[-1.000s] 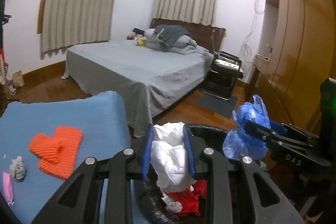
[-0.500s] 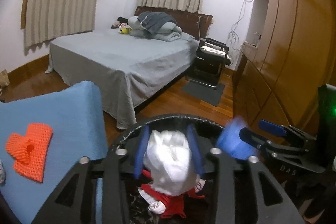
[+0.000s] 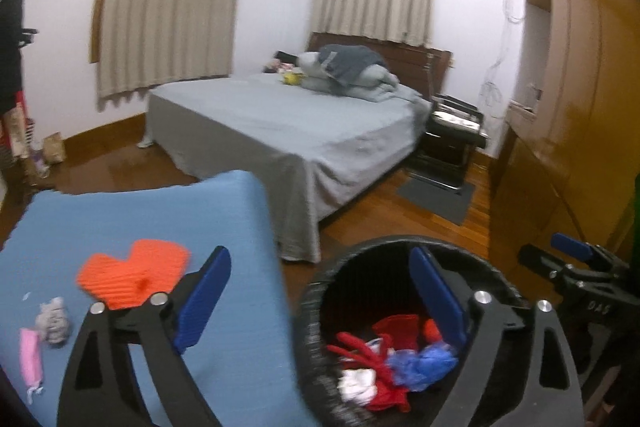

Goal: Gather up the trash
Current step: 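Move the left gripper back to the mat and grasp the pink face mask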

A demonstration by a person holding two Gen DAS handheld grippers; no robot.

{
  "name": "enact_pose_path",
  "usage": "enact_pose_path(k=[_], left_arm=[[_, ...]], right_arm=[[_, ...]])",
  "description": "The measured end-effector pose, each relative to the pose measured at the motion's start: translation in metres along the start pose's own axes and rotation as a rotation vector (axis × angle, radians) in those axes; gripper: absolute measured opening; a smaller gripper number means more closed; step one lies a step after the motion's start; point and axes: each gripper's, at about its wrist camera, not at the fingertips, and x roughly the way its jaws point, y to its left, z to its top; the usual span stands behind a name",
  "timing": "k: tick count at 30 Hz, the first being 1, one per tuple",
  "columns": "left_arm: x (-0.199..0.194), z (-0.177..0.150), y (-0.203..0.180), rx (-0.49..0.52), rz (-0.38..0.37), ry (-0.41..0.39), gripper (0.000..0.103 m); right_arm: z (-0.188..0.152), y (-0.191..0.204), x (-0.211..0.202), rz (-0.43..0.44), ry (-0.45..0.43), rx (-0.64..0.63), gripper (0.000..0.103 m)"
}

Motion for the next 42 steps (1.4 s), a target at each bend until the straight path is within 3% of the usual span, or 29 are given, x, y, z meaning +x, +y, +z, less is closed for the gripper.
enact_pose_path(k=[16, 25, 34, 42], left_arm=[[-0.061, -0.039, 0.132, -0.115, 0.306, 0.0, 0.093], [-0.076, -0.071, 0.202, -0.187, 0.443, 0.021, 0.093], [-0.079, -0.106, 0.266, -0.262, 0.537, 0.076, 0.092], [-0.064, -0.131, 0.302, -0.325, 0.538, 0.16, 0.081]], right_arm=[[-0.002, 0.143, 0.04, 0.245, 0.036, -0.122, 0.098], [-0.009, 0.205, 0.061, 0.316, 0.053, -0.19, 0.098], [-0.027, 0.245, 0.084, 0.35, 0.098, -0.25, 0.098], [-0.038, 0.275, 0.095, 0.376, 0.127, -0.304, 0.098]])
